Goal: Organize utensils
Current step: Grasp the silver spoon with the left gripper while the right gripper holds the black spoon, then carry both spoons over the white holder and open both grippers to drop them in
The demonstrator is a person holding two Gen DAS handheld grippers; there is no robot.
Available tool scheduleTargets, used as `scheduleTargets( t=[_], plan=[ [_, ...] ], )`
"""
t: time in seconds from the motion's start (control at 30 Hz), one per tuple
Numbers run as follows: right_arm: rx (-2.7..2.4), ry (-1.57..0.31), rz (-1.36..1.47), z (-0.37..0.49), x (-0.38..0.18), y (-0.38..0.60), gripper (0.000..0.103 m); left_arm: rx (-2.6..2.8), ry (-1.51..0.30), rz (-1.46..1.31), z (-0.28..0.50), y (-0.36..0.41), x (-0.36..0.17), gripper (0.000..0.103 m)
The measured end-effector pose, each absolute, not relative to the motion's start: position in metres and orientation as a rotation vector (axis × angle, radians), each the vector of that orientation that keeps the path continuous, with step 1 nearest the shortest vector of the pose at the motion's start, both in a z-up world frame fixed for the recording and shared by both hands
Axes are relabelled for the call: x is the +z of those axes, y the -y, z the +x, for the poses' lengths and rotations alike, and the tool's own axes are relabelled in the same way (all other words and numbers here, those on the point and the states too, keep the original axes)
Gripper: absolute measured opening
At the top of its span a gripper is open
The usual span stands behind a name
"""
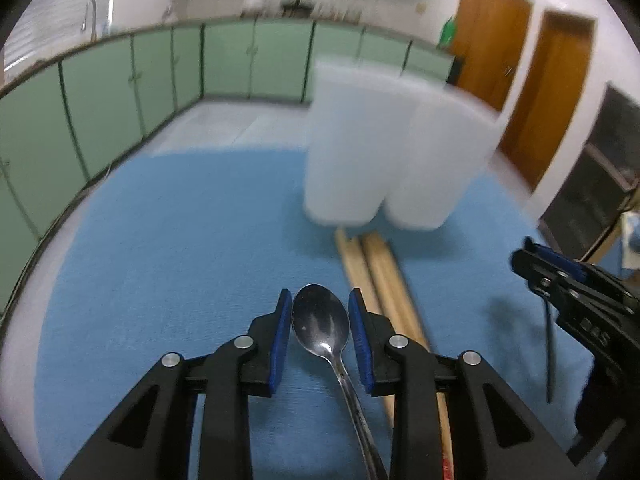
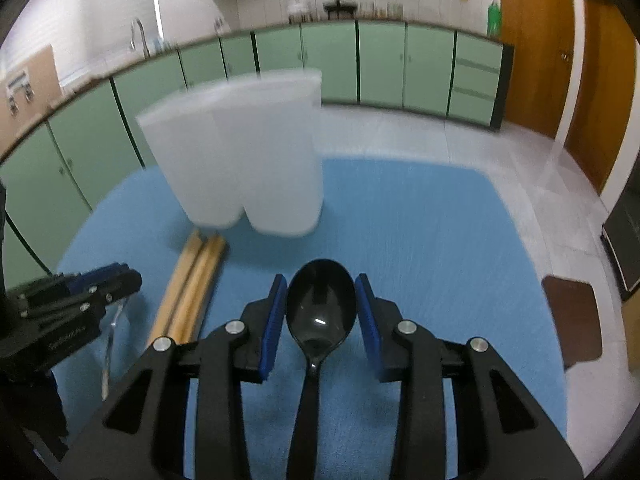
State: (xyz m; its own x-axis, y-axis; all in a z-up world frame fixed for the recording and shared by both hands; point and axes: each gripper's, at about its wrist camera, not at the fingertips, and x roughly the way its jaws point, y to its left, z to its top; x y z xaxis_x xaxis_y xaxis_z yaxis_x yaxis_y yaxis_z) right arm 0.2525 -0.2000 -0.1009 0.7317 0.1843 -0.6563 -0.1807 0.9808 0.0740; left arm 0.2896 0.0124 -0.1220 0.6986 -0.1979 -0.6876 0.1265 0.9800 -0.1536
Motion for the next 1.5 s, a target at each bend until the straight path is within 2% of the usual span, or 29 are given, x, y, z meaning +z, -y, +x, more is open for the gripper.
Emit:
scheduleTargets(
  t=[0.17, 0.37, 0.43, 0.67, 0.97, 1.13, 1.37, 1.5],
  plan=[
    [0.233, -0.592, 0.027, 0.239, -0.077, 0.207, 0.034, -0.214, -0.576, -0.086, 0.264, -0.021, -0.100, 0.029],
    [0.266, -0.500, 0.058, 0.239, -0.056, 0.221, 0.034, -0.204, -0.433, -0.070, 0.254, -0.031, -0.086, 0.028],
    [0.271, -0.475, 0.060, 0.232, -0.050, 0.219, 0.034, -0.204, -0.392, -0.067, 0.234, -0.013, -0.080, 0.028],
    [0.284, -0.338, 0.100, 0.260, -0.009, 0.215, 0.034, -0.221, -0.270, -0.090, 0.242, -0.014, -0.030, 0.028],
    [0.252, -0.227, 0.142, 0.332, 0.028, 0.210, 0.034, -0.224, -0.125, -0.092, 0.304, -0.009, 0.036, 0.028],
    [0.217, -0.236, 0.158, 0.368, 0.018, 0.206, 0.034, -0.221, -0.137, -0.069, 0.343, 0.001, 0.038, 0.028],
    [0.202, -0.323, 0.167, 0.394, -0.020, 0.204, 0.034, -0.228, -0.246, -0.046, 0.380, 0.009, 0.003, 0.028],
    [0.214, -0.364, 0.193, 0.388, -0.030, 0.207, 0.040, -0.230, -0.295, -0.050, 0.383, 0.008, -0.009, 0.029]
  ],
)
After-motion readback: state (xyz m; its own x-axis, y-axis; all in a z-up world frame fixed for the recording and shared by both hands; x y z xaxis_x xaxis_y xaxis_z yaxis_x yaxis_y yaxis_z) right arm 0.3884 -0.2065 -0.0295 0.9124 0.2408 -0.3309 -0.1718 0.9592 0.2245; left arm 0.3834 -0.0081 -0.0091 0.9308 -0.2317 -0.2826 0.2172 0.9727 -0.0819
